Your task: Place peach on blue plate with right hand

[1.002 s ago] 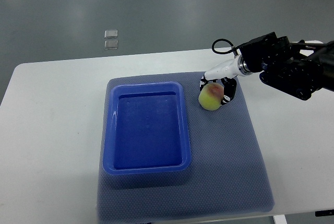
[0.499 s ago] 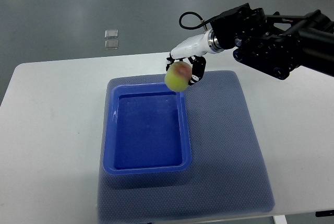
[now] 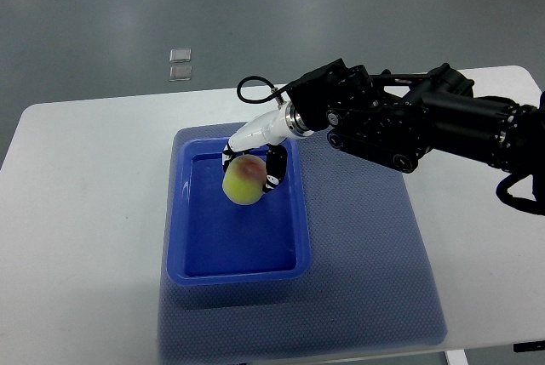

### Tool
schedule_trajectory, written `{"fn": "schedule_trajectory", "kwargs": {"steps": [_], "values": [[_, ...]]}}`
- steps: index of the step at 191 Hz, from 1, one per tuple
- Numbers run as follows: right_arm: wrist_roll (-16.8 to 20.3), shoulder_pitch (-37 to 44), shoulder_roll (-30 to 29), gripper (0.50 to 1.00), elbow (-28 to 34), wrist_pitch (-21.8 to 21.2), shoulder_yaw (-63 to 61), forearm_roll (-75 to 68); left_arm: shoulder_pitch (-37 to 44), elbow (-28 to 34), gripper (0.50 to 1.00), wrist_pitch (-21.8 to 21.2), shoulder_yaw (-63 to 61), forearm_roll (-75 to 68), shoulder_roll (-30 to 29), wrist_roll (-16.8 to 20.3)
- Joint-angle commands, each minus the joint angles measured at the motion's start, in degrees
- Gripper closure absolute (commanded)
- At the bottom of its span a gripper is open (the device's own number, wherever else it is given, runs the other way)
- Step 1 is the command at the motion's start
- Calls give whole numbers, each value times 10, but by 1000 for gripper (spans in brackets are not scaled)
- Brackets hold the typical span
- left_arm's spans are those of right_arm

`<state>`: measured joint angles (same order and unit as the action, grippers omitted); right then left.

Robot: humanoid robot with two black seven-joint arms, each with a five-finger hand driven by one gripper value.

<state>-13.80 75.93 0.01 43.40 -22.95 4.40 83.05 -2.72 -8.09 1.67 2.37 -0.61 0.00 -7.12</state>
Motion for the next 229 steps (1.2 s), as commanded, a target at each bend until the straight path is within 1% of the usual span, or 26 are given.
{"fn": "schedule_trajectory", "kwargs": {"steps": [1,18,42,72,73,75,92,93,109,118,119,132,143,144,154,159,168,169,181,192,193,206,216,217,227,229], "values": [[0,-9,0,587,0,1,0,-1,0,0,500,0,0,0,0,0],[-1,-10,0,587,0,2,0,-1,0,0,500,0,0,0,0,0],[-1,-7,0,574,0,3,-8,-1,1,0,500,0,0,0,0,0],[1,-3,0,572,0,-1,-45,-2,1,0,500,0,0,0,0,0],[2,3,0,572,0,-5,-69,-2,0,0,500,0,0,0,0,0],[2,5,0,572,0,-7,-74,-2,0,0,500,0,0,0,0,0],[3,16,0,572,0,-11,-90,-3,0,0,500,0,0,0,0,0],[4,21,13,572,-1,-18,-99,-17,0,0,500,0,0,0,0,0],[7,28,45,572,-2,-29,-104,-78,0,0,500,0,0,0,0,0],[7,28,45,572,-2,-29,-104,-78,0,0,500,0,0,0,0,0],[9,30,69,574,-8,-30,-105,-128,0,1,500,0,0,0,0,0],[13,28,97,574,-22,-26,-108,-196,0,1,500,0,-1,0,0,0],[15,28,101,574,-25,-26,-110,-208,0,1,500,0,-1,0,0,0],[20,26,117,574,-46,-20,-122,-264,-1,1,500,0,-2,0,0,0],[26,23,122,574,-72,-13,-135,-307,-1,3,500,0,-2,0,0,0],[26,14,123,574,-95,-4,-143,-337,-1,4,500,0,-3,0,0,0],[26,14,123,574,-95,-4,-143,-337,-1,4,500,0,-3,0,0,0],[26,-8,125,574,-131,20,-158,-384,-1,5,500,0,-3,0,0,0],[26,-32,123,574,-180,48,-182,-441,-1,5,500,0,-3,0,0,0],[26,-35,123,574,-183,49,-186,-448,-1,5,500,0,-3,1,0,0],[26,-54,125,574,-200,55,-199,-484,-1,5,500,-1,-3,1,0,0],[26,-84,126,574,-207,62,-217,-529,-1,5,500,-1,-3,0,0,0],[26,-84,126,574,-207,62,-217,-529,-1,5,500,-1,-3,0,0,0],[26,-103,126,574,-210,79,-236,-567,-1,5,500,-2,-3,1,0,0],[26,-121,127,574,-210,106,-257,-604,-1,6,500,-2,-3,0,0,0],[26,-121,127,574,-210,106,-257,-604,-1,6,500,-2,-3,0,0,0]]}}
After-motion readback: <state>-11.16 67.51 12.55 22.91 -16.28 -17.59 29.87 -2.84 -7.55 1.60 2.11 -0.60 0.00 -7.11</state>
